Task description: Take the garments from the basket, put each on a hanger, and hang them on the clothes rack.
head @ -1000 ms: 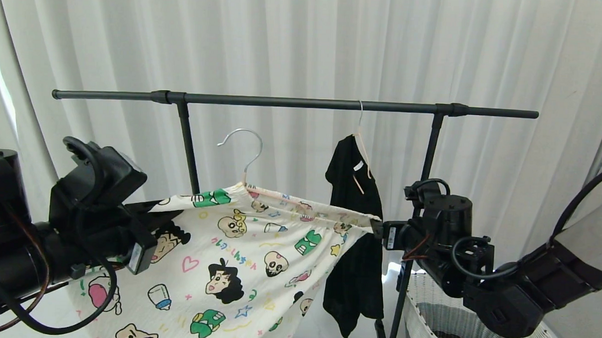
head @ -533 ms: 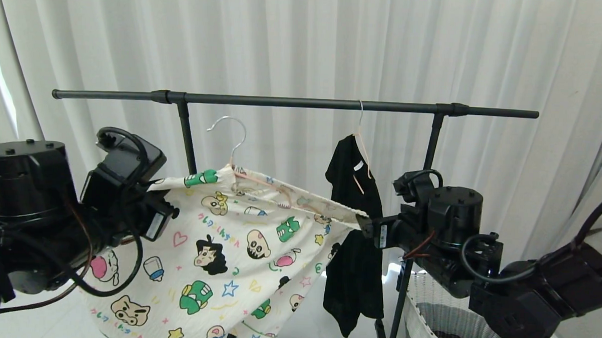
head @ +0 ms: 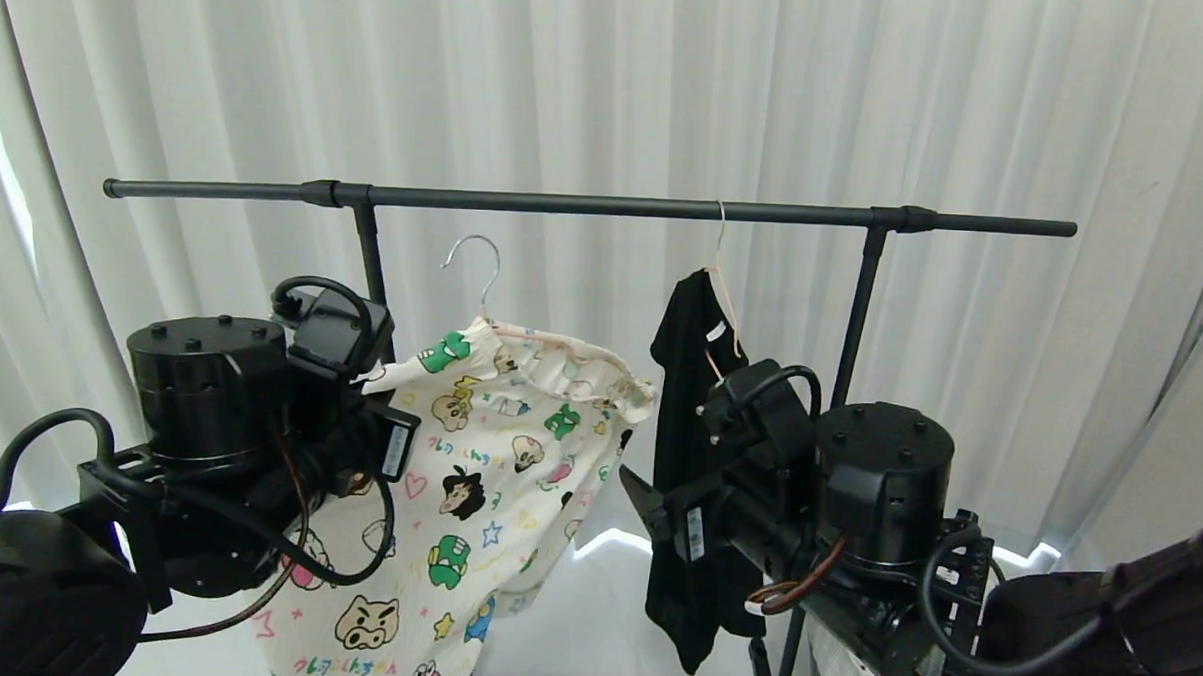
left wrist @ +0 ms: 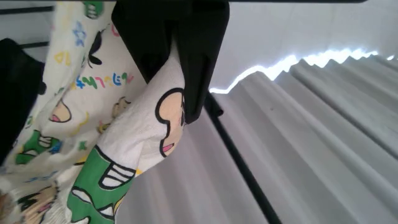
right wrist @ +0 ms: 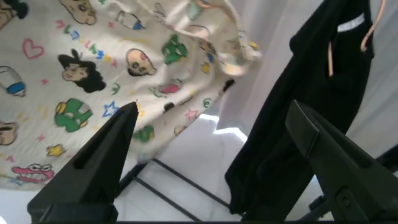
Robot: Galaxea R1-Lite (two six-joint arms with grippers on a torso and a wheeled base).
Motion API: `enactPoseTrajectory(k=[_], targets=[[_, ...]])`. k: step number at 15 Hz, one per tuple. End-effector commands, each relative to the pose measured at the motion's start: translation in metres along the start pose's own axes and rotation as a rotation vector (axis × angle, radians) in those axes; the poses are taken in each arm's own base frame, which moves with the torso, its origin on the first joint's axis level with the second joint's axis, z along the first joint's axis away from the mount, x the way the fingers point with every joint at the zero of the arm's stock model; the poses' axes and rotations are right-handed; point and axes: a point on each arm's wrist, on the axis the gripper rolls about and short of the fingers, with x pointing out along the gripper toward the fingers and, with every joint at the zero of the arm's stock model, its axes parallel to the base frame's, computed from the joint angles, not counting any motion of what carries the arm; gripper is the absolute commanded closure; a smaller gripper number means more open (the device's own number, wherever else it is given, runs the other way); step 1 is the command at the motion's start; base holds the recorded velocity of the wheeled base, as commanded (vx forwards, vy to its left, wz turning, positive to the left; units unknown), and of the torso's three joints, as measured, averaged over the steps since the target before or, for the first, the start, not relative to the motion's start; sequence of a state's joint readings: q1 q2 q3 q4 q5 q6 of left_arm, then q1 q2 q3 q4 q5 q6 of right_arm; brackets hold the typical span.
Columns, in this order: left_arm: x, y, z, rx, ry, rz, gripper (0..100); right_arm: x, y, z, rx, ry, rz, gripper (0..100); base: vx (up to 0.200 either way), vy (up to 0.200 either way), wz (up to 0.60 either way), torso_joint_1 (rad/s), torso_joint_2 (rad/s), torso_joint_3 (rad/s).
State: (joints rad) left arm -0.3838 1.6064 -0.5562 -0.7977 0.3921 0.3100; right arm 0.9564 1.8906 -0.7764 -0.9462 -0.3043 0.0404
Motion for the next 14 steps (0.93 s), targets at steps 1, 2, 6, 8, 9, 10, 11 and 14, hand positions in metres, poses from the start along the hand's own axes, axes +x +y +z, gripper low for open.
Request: enactPoseTrajectory(k=[1,2,6,8,9,10,11,14], targets=[[-0.002,-0.003,0.0,-0.006,-0.029,-0.057,100,-0.004,-0.013,0.008,-0.024,-0.018,0.013,0,0.0,0.0,0.0,0.0,0.0,0.0],[-0.005,-0.003,0.0,-0.008,-0.069,-0.136,100,-0.007,-0.027,0.008,-0.068,-0.002,0.021,0,0.0,0.0,0.0,0.0,0.0,0.0],[-0.018,-0.002,-0.015,0.002,-0.124,-0.356,100,-0.041,-0.08,0.033,-0.17,0.042,0.138,0,0.0,0.0,0.0,0.0,0.0,0.0],[-0.027,-0.006,-0.024,0.008,-0.144,-0.464,100,-0.061,-0.083,0.043,-0.168,0.051,0.238,0,0.0,0.0,0.0,0.0,0.0,0.0],[-0.033,-0.009,-0.026,0.011,-0.163,-0.517,100,-0.067,-0.082,0.045,-0.167,0.079,0.268,0,0.0,0.0,0.0,0.0,0.0,0.0],[-0.04,-0.014,-0.028,0.019,-0.18,-0.557,100,-0.07,-0.081,0.044,-0.187,0.111,0.308,0,0.0,0.0,0.0,0.0,0.0,0.0],[-0.047,-0.017,-0.028,0.033,-0.203,-0.584,100,-0.071,-0.08,0.042,-0.226,0.148,0.349,0,0.0,0.0,0.0,0.0,0.0,0.0],[-0.062,-0.021,-0.029,0.102,-0.267,-0.683,100,-0.062,-0.075,0.043,-0.307,0.24,0.446,0,0.0,0.0,0.0,0.0,0.0,0.0]])
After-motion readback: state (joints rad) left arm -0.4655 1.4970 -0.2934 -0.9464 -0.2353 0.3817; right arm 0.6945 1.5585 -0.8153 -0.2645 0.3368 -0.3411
